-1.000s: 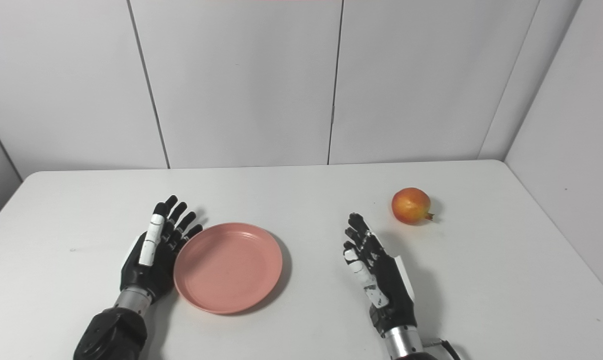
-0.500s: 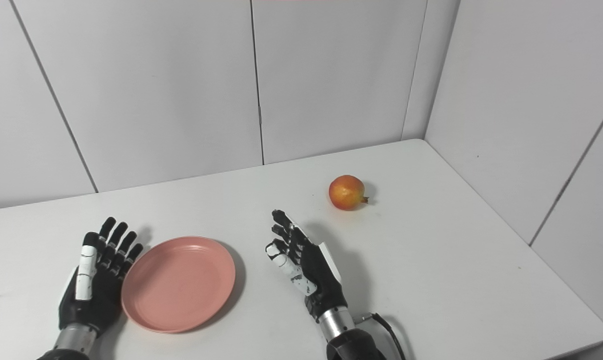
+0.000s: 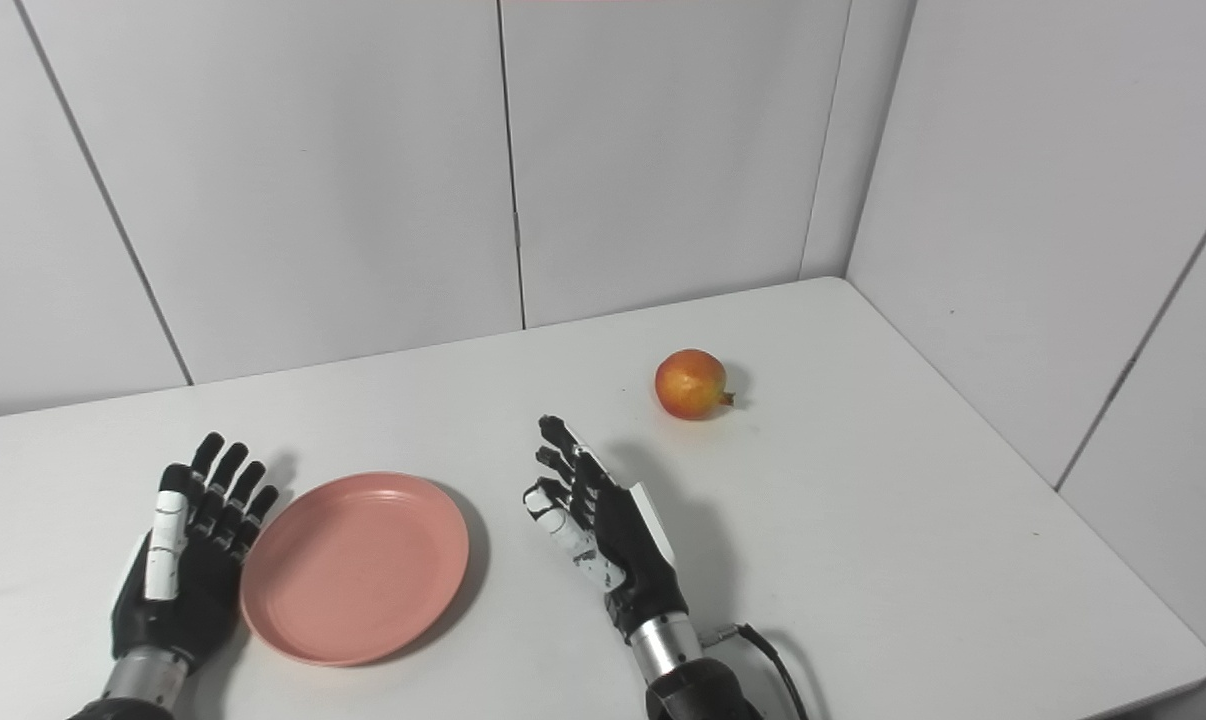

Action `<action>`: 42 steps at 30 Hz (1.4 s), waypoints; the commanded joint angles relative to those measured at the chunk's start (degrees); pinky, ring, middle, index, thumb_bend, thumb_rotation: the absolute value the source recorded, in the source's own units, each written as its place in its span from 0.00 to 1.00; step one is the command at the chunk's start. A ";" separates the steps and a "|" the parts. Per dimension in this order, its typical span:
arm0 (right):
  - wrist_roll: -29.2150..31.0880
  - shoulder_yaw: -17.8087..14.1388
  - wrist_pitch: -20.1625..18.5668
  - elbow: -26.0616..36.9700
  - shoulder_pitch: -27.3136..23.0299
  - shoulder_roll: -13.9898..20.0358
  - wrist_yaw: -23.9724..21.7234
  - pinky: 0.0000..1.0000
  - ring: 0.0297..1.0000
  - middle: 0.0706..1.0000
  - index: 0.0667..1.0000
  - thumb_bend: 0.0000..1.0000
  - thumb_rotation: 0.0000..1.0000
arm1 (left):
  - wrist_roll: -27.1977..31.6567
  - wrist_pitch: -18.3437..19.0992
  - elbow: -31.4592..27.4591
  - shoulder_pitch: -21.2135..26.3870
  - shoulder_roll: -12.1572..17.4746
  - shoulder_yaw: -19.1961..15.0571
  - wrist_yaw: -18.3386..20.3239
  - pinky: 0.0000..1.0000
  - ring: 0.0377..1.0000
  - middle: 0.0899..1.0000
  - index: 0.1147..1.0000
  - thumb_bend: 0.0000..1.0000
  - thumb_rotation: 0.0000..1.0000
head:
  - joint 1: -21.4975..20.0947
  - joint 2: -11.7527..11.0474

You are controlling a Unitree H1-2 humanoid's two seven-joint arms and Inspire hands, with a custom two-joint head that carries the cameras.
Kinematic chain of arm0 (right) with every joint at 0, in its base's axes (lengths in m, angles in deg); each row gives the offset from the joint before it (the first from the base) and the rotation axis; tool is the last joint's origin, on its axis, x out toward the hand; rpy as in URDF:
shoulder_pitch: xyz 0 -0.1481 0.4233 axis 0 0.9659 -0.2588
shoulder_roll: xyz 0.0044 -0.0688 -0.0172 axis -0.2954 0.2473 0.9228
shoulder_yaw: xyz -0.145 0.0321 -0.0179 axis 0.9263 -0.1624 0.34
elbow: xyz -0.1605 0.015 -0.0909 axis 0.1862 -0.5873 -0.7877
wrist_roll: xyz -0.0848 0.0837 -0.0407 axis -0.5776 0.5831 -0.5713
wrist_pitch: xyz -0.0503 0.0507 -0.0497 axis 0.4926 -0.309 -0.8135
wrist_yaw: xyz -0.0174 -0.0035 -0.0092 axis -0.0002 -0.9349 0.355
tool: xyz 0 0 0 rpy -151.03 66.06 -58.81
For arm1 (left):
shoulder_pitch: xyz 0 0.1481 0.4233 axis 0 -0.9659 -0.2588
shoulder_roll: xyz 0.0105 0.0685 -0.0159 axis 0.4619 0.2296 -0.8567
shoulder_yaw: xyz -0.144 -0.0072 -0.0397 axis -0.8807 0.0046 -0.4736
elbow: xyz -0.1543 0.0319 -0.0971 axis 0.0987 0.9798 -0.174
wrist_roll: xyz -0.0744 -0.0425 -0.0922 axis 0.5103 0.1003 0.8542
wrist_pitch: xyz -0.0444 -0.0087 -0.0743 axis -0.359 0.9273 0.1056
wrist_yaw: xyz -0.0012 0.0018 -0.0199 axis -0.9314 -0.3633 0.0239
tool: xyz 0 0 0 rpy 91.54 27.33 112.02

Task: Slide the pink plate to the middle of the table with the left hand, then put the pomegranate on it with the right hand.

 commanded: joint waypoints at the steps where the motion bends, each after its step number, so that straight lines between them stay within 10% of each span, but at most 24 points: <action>1: -7.09 0.01 2.07 0.45 1.55 2.23 2.80 0.84 0.88 0.93 0.90 0.76 0.80 | -0.73 0.50 -1.22 -0.18 -0.45 0.50 -0.82 0.98 0.99 1.00 1.00 0.85 0.66 | 0.41 0.13; 9: -26.26 -0.17 -5.75 14.41 -1.39 6.52 4.28 0.74 0.80 0.83 0.85 0.71 0.71 | -1.67 0.48 -2.97 -1.19 -1.03 1.75 -1.33 0.95 0.98 1.00 1.00 0.80 0.68 | 1.23 -0.20; 15: -29.46 -1.41 -12.72 19.39 -7.15 9.56 0.37 0.70 0.77 0.81 0.83 0.72 0.66 | -1.08 0.32 -3.27 -1.58 -1.19 2.22 -1.12 0.96 0.98 1.00 1.00 0.81 0.67 | 1.52 -0.51; 42: -49.79 3.67 -17.43 7.54 -28.85 23.29 -6.19 0.73 0.79 0.79 0.78 0.80 0.70 | -0.67 1.14 -4.07 -2.81 -1.47 3.00 -0.60 0.97 0.98 1.00 1.00 0.80 0.66 | 2.04 -1.76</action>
